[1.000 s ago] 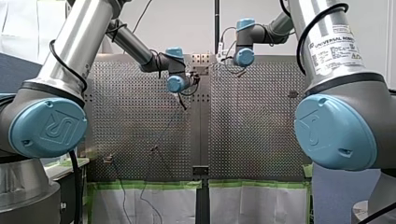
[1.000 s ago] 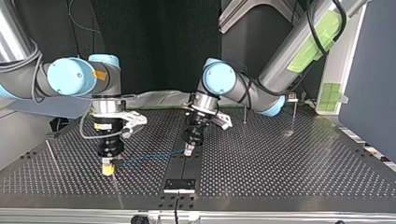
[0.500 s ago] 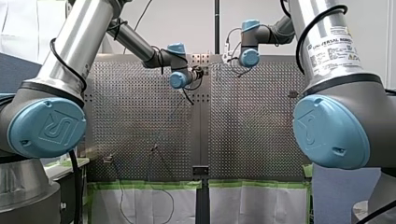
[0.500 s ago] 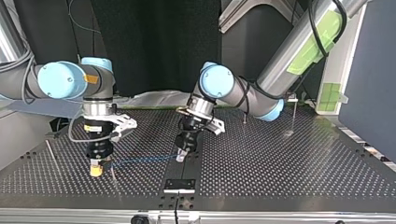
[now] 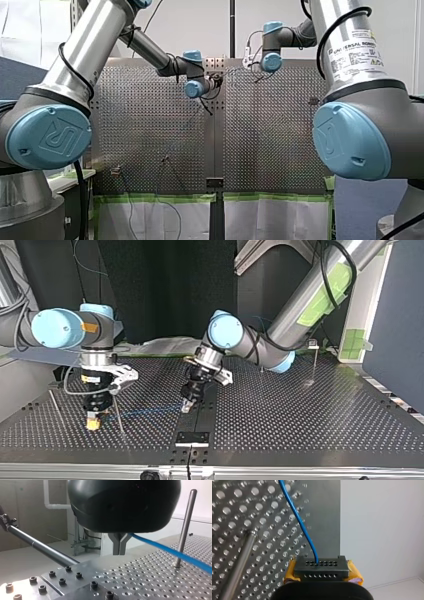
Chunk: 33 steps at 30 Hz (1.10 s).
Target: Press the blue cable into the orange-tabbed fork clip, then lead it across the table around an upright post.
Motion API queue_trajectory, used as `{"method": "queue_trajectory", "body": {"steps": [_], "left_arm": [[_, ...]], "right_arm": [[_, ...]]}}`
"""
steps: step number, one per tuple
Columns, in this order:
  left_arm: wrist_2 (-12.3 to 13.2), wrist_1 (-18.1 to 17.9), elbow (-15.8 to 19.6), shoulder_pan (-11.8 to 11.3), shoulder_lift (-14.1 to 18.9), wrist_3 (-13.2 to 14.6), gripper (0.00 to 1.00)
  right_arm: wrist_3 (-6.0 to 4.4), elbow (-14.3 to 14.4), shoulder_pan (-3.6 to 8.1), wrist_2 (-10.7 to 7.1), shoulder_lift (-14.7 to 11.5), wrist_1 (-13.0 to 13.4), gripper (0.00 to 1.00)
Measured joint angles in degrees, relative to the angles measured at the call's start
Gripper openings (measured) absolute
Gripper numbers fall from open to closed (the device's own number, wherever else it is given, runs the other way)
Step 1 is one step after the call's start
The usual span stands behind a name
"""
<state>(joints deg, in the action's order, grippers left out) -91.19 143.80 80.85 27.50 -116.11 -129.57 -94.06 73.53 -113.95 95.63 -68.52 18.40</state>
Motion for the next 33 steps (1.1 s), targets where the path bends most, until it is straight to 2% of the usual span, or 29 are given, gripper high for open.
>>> {"method": "queue_trajectory", "body": {"steps": [11, 24, 33], "left_arm": [[1.4, -0.1, -3.7, 0.2, -0.8, -3.5, 0.02], [1.9, 0.5, -8.0, 1.8, -6.8, -4.1, 0.02], [1.7, 0.5, -8.6, 2.1, -7.6, -3.7, 0.02]], "right_arm": [[0.01, 0.0, 2.1, 0.01, 0.1, -0.2, 0.0], [0.0, 0.0, 4.82, -0.06, 0.6, -0.2, 0.0], [-0.18, 0.1, 6.42, -0.38, 2.4, -0.2, 0.0]]}}
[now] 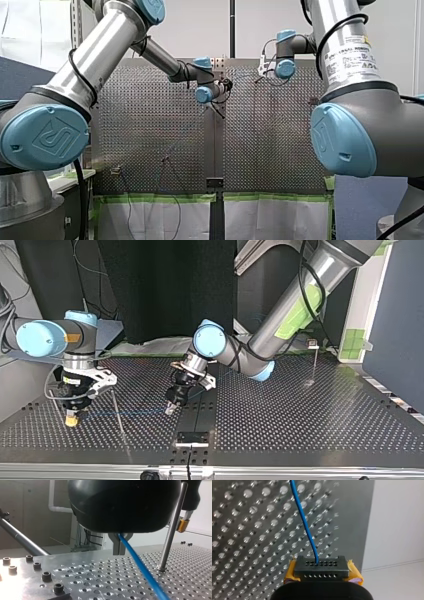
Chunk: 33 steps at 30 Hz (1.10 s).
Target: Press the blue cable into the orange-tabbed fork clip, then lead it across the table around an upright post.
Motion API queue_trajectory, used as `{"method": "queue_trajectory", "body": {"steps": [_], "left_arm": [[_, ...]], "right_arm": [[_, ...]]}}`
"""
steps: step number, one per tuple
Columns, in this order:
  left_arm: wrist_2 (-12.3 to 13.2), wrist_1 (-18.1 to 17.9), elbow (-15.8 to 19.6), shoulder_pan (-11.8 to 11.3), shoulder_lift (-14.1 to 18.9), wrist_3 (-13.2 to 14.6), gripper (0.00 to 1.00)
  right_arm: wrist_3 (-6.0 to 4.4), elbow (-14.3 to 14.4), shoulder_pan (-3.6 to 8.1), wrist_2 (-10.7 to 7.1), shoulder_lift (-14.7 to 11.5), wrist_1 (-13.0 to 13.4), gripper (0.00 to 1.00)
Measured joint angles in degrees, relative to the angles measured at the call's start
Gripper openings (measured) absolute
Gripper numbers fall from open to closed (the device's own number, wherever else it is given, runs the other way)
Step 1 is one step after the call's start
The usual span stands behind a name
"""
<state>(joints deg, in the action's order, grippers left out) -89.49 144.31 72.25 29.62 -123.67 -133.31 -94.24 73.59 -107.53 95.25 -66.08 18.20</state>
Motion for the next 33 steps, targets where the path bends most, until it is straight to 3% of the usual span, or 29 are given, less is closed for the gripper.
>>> {"method": "queue_trajectory", "body": {"steps": [13, 24, 26, 27, 29, 30, 32, 33], "left_arm": [[-0.2, 0.4, 0.0, -0.4, -0.9, 1.7, 0.02], [-2.0, 3.3, 0.0, -0.6, -3.0, 7.1, 0.02], [-2.6, 3.7, 0.0, -0.5, -3.0, 8.2, 0.15], [-2.8, 3.9, 0.0, -0.5, -3.0, 8.7, 0.15], [-3.0, 4.1, 0.0, -0.3, -3.0, 9.7, 0.33], [-3.1, 4.1, 0.0, -0.3, -3.0, 10.1, 0.33], [-3.4, 4.3, 0.0, -0.2, -3.0, 10.7, 0.45], [-3.6, 4.3, 0.0, -0.1, -3.0, 11.0, 0.45]], "right_arm": [[-0.44, 2.5, 0.94, -0.12, 2.3, 0.1, 0.0], [-0.44, 4.7, 0.91, -0.25, 3.5, 0.1, 0.0], [-0.41, 5.3, 0.96, -0.22, 3.6, 0.2, 0.0], [-0.36, 5.5, 0.97, -0.24, 3.7, 0.2, 0.0], [-0.23, 5.7, 0.96, -0.3, 4.3, 0.2, 0.0], [-0.18, 5.8, 0.94, -0.33, 4.6, 0.2, 0.0], [-0.04, 5.9, 0.86, -0.37, 5.4, 0.3, 0.0], [0.02, 6.0, 0.82, -0.39, 5.7, 0.3, 0.0]]}}
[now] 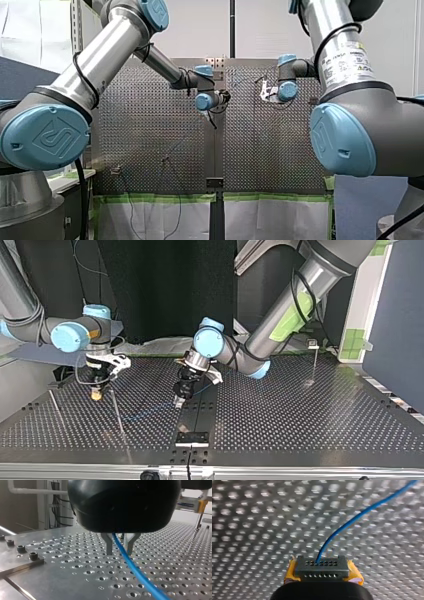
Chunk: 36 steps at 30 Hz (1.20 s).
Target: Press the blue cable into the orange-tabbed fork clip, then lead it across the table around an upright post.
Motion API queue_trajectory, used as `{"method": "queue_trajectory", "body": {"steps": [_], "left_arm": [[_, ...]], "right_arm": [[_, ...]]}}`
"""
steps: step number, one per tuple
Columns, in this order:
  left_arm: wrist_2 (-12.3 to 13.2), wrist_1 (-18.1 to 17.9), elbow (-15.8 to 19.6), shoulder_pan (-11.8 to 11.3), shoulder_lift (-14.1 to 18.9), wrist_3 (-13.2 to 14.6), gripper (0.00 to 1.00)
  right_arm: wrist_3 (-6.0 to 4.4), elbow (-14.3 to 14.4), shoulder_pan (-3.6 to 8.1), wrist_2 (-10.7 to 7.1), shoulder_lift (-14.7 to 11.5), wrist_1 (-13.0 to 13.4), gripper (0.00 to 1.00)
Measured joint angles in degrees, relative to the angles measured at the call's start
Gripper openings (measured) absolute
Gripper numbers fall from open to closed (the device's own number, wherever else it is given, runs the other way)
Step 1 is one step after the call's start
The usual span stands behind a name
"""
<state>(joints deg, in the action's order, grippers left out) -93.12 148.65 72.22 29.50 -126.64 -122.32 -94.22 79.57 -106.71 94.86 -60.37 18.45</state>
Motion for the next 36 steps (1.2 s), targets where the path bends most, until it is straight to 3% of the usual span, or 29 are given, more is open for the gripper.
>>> {"method": "queue_trajectory", "body": {"steps": [4, 6, 7, 11, 17, 30, 36], "left_arm": [[-1.5, 1.0, 0.0, 0.1, 0.0, 1.5, 0.58], [-2.6, 1.7, 0.0, 0.2, 0.0, 2.5, 0.58], [-3.0, 1.9, 0.0, 0.2, 0.0, 3.0, 0.67], [-4.7, 2.5, 0.0, 0.2, 0.0, 5.1, 0.75], [-6.2, 2.7, 0.0, 0.2, 0.0, 7.0, 0.75], [-6.4, 2.8, 0.0, 0.1, 0.0, 7.1, 0.75], [-6.8, 3.0, 0.0, 0.1, 0.0, 7.2, 0.75]], "right_arm": [[0.14, 0.1, -0.07, 0.01, 0.9, 0.0, 0.0], [0.27, 0.2, -0.02, 0.1, 1.4, 0.1, 0.0], [0.37, 0.3, 0.0, 0.15, 2.0, 0.1, 0.0], [0.63, 0.3, -0.06, 0.22, 3.7, 0.4, 0.0], [0.7, 0.7, -0.09, 0.24, 5.0, 1.1, 0.0], [0.67, 1.9, 0.13, 0.19, 5.3, 3.2, 0.0], [0.74, 2.6, 0.29, 0.01, 6.7, 4.4, 0.0]]}}
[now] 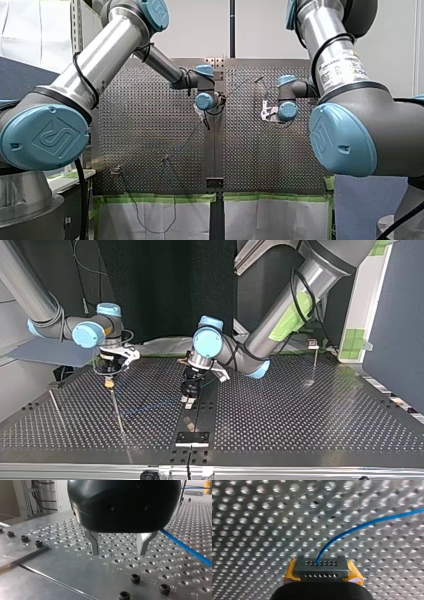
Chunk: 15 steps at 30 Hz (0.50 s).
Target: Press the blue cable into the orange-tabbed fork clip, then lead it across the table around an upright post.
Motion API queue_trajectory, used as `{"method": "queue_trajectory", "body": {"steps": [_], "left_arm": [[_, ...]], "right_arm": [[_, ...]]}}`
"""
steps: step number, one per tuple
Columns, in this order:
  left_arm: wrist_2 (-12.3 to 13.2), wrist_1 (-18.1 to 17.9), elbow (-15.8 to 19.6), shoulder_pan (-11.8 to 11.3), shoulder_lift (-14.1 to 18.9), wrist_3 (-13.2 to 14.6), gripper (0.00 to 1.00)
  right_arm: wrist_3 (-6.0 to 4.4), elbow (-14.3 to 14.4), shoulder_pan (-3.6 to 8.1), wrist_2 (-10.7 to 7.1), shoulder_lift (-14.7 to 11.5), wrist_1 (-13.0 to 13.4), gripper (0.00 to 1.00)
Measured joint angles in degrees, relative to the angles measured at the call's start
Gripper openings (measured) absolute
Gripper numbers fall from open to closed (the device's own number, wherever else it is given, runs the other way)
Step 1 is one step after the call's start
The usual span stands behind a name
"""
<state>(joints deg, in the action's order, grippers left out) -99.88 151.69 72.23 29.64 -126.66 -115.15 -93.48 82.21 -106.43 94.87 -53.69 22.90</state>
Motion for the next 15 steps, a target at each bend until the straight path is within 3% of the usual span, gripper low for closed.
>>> {"method": "queue_trajectory", "body": {"steps": [7, 15], "left_arm": [[-0.3, 0.0, 0.0, 0.1, 0.0, 0.0, 0.75], [-0.4, 0.0, 0.0, 0.1, 0.0, -0.1, 0.75]], "right_arm": [[0.43, 0.1, 0.47, -0.03, 2.4, 0.1, 0.0], [0.61, 0.3, 1.11, 0.03, 3.5, 0.3, 0.0]]}}
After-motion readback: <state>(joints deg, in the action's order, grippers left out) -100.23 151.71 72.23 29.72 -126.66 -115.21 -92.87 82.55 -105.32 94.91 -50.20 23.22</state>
